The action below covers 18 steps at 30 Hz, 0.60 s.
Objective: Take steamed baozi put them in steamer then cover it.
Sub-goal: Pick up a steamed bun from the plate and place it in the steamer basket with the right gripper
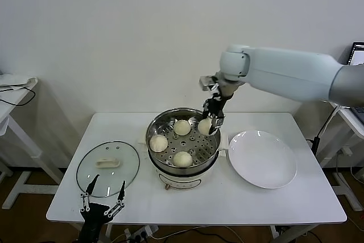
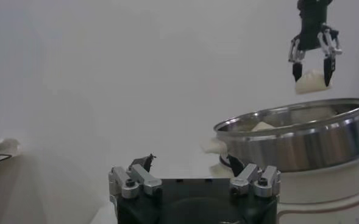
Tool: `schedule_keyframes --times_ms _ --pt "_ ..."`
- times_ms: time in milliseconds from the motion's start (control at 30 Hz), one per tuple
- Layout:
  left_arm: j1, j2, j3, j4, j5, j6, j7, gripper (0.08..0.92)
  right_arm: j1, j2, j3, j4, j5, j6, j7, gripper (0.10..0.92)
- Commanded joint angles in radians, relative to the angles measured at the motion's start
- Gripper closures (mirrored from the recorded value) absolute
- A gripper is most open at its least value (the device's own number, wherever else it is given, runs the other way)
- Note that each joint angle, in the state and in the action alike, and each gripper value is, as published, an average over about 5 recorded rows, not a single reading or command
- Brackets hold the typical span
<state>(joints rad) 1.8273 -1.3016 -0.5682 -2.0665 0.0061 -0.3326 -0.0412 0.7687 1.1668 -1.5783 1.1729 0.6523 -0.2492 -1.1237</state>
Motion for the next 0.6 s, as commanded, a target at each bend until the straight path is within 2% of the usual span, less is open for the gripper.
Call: schedule_keyframes --times_ms 33,600 --pt "0.001 0.001 -0.002 0.001 0.0 -0.001 0.0 0.177 -0.035 0.076 -0.042 -0.008 0.013 -0.021 0.026 0.39" --pt "0.006 -0.002 -0.006 0.0 -0.001 -0.004 0.0 0.177 -0.072 0.058 -0.04 -0.016 -0.036 -0.024 0.028 0.403"
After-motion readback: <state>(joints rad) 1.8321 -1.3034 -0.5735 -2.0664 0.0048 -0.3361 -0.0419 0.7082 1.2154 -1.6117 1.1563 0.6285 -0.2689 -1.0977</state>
